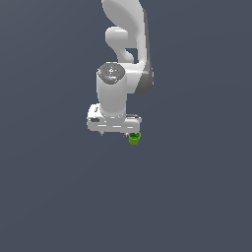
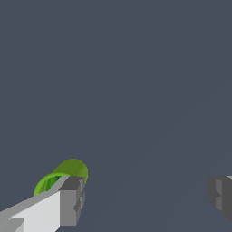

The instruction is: Pick up the object and move it to a goal position.

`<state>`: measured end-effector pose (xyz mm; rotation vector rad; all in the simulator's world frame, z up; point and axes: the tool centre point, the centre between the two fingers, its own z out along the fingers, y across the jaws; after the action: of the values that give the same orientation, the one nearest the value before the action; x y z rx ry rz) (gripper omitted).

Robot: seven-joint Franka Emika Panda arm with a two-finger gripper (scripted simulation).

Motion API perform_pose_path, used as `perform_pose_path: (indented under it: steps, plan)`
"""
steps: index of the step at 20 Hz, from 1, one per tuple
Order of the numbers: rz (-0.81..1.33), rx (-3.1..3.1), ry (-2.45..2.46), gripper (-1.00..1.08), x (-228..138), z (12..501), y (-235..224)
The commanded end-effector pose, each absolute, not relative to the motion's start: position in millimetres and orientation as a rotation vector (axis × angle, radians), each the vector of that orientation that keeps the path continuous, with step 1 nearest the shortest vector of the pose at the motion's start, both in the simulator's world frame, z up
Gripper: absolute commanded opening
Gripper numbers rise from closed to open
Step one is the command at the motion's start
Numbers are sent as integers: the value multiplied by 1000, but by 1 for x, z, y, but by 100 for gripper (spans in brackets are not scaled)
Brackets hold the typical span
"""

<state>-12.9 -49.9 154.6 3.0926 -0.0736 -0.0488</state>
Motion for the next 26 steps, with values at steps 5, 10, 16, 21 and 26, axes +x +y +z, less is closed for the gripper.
perform_pose_path:
  steps: [5,10,16,21,26]
  plan:
    - [-38,3098,-176,100,-21,143,-32]
    - [-26,3098,-305,100,-31,130,-12]
    - [-12,3089,-488,100,-48,112,15]
    - [-5,3077,-602,100,-60,101,31]
    - [-1,3066,-674,100,-67,95,40]
